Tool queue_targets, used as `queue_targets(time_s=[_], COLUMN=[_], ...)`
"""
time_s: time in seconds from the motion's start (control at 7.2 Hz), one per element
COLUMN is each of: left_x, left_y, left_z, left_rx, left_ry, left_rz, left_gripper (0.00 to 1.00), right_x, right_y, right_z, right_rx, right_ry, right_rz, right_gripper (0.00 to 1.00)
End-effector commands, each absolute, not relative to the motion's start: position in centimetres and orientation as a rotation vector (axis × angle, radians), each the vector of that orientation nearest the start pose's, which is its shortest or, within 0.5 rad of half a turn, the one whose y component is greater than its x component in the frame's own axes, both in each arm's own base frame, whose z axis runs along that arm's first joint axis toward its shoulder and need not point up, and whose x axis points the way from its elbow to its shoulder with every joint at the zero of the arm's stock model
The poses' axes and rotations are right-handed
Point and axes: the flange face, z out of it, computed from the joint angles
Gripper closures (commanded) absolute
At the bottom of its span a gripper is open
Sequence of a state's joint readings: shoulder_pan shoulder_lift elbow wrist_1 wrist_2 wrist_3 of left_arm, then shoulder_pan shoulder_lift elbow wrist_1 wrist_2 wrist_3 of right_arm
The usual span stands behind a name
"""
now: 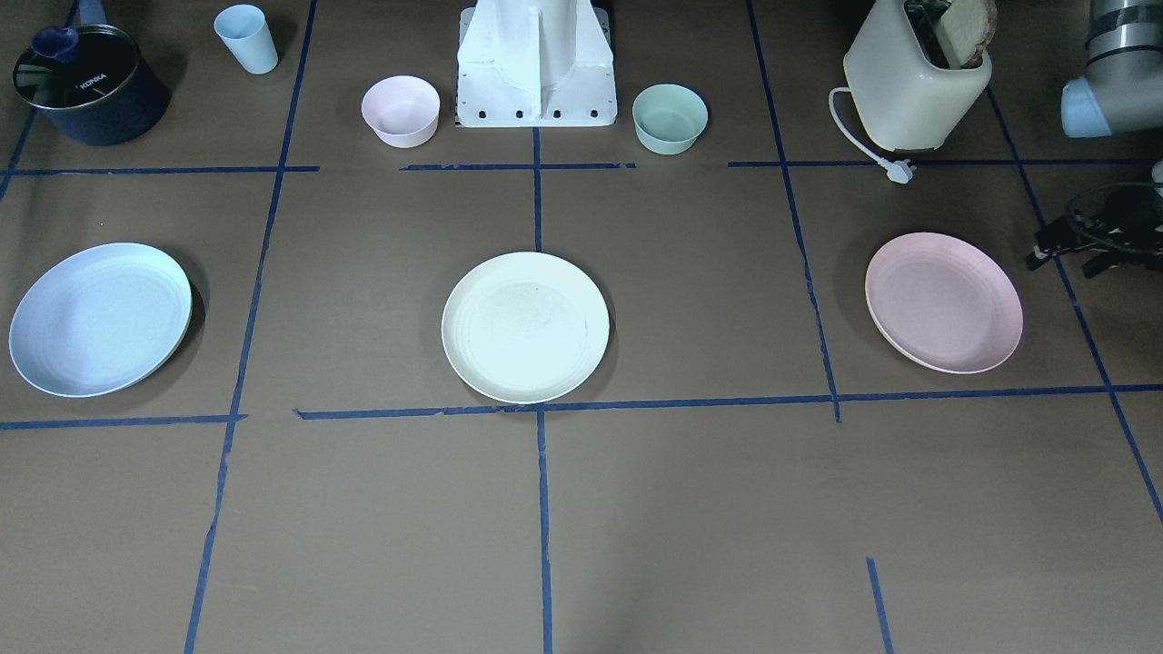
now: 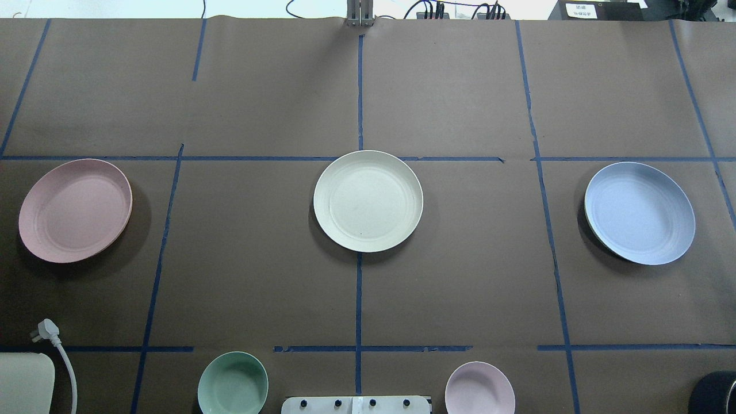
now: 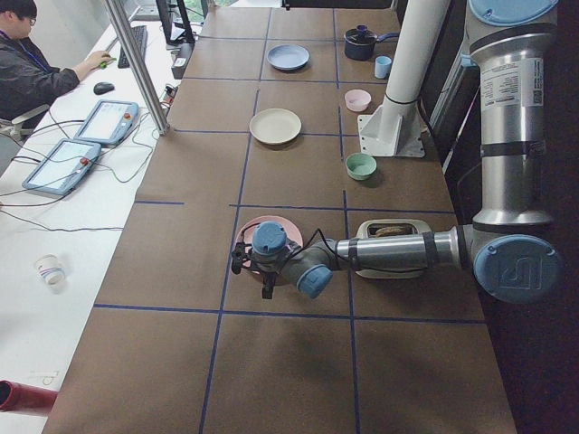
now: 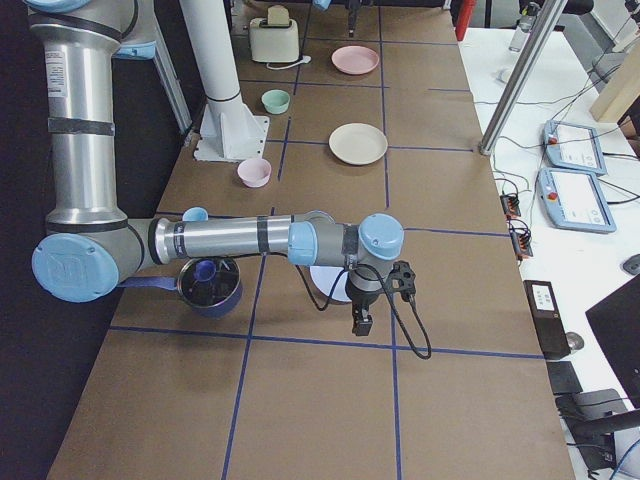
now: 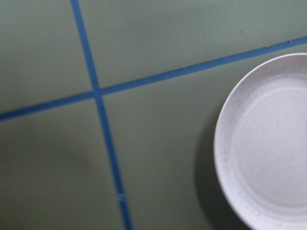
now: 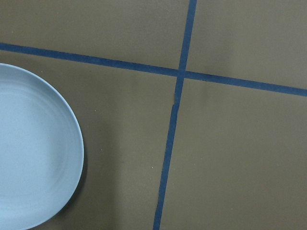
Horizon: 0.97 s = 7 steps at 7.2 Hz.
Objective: Stack three plates with pink and blue
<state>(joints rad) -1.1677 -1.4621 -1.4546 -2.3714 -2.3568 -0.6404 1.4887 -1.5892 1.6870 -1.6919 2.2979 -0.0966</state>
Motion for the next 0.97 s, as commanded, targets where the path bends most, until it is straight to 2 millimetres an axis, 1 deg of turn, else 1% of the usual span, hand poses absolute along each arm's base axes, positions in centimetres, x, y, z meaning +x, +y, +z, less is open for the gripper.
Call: queue_targets(time_s=[0.0,0.14,0.28,0.42,0.56,0.69,0.83], left_x=[16.55,16.71,16.82,16.86,16.82,16.85,16.85], left_y=[-44.15,-44.28,-44.31,-44.27,-44.19,-44.21,-44.22], left_z=[67.95,67.83,67.75,67.62,67.76,67.53,67.45], left_rx=[0.072,0.068,0.050,0.029,0.027,0.029,0.029], left_ry=[0.916,0.916,0.920,0.928,0.926,0.930,0.931], left_rz=[-0.077,-0.087,-0.121,-0.153,-0.154,-0.152,-0.153], left_gripper=[0.06,0.17,0.40,0.73,0.94,1.00,1.00], right_x=[2.71,2.71,2.71,2.71,2.72,2.71,2.71], right_y=[-48.44,-48.44,-48.44,-48.45,-48.45,-48.44,-48.44], right_z=[62.57,62.57,62.57,62.55,62.49,62.49,62.49], right_rx=[-0.017,-0.017,-0.017,-0.016,-0.014,-0.016,-0.016], right_ry=[-0.728,-0.728,-0.728,-0.728,-0.727,-0.728,-0.728], right_rz=[-0.163,-0.163,-0.163,-0.164,-0.164,-0.164,-0.164], right_gripper=[0.00,0.00,0.00,0.00,0.00,0.00,0.00])
